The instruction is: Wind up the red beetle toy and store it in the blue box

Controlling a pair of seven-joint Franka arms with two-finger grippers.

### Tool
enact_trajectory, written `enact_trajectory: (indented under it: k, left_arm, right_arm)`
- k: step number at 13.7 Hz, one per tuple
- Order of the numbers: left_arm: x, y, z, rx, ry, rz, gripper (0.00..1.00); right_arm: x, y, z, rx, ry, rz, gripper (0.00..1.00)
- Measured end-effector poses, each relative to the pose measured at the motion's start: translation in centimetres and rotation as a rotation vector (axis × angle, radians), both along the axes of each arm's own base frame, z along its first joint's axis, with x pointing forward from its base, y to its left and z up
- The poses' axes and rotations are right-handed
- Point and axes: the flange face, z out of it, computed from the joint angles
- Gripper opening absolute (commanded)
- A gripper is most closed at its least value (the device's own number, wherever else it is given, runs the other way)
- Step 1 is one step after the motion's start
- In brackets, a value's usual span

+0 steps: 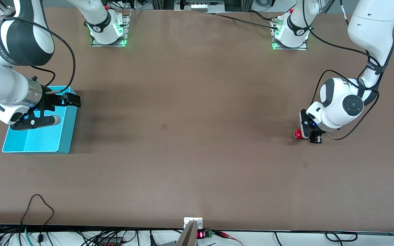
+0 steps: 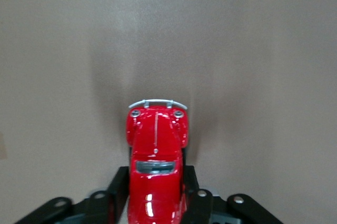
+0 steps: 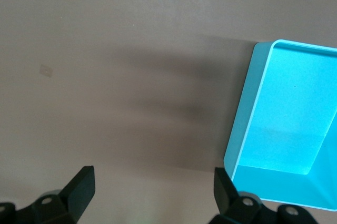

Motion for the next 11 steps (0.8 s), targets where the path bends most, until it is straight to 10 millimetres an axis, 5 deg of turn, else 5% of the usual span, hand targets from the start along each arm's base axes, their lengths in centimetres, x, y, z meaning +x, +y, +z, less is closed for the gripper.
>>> enact_trajectory:
  k: [11]
  left_arm:
    - [-0.05,0.97,-0.01,0.0,0.001,0.016,0.31]
  right_arm:
    - [0.01,-0.12,-0.19,-0.001,0.004,-0.002,1.0]
